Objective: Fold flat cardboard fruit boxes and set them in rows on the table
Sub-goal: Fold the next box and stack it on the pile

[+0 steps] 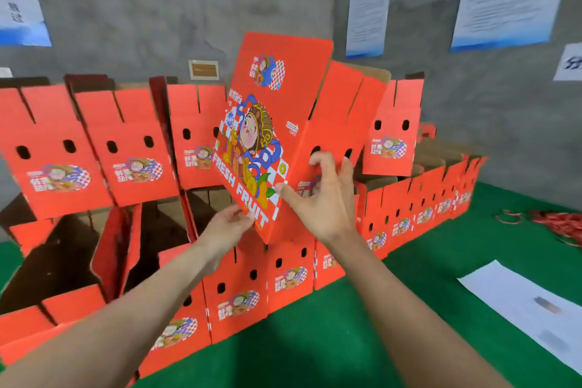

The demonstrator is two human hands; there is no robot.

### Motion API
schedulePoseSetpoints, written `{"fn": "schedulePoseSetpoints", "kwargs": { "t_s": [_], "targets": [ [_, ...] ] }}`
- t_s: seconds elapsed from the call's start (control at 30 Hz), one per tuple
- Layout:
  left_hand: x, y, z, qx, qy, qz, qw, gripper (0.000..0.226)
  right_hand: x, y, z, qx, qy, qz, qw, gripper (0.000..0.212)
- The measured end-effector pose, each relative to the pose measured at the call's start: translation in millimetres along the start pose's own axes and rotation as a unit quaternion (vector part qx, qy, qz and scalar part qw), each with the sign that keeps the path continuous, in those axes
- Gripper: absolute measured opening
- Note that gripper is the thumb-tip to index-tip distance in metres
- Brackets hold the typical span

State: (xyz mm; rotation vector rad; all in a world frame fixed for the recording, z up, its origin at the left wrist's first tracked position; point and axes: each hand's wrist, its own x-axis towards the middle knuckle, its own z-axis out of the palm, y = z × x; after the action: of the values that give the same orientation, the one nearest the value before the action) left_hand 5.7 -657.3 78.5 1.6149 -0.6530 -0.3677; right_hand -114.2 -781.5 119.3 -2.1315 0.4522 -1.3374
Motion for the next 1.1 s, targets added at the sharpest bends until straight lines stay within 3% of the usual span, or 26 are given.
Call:
{"fn": "schedulePoseSetpoints", "kwargs": {
  "t_s": [0.2, 0.3, 0.37, 0.63, 0.83, 1.1],
  "targets": [
    [101, -9, 34, 0.206, -0.103, 0.05, 0.972, 0.05, 66, 59, 6, -0.038, 0.091, 0.029, 0.995, 0.053],
    [128, -32, 28, 0.433, -0.122, 0.066, 0.891, 0.054, 97, 92, 18, -0.083, 0.101, 0.051, 0.99, 0.051],
    [135, -47, 24, 0.508, -0.114, 0.074, 0.851, 0.052, 112, 115, 30, -0.1, 0.092, 0.07, 0.988, 0.05],
    [138, -63, 15, 0.478, -0.023, 0.15, 0.865, 0.042, 146, 163, 73, -0.164, 0.105, 0.101, 0.976, 0.049],
    [138, -66, 14, 0.452, -0.015, 0.181, 0.873, 0.04, 161, 185, 83, -0.131, 0.124, 0.158, 0.971, 0.077],
    [140, -72, 14, 0.453, -0.011, 0.173, 0.875, 0.036, 156, 187, 69, -0.108, -0.013, 0.221, 0.969, 0.097]
  ]
}}
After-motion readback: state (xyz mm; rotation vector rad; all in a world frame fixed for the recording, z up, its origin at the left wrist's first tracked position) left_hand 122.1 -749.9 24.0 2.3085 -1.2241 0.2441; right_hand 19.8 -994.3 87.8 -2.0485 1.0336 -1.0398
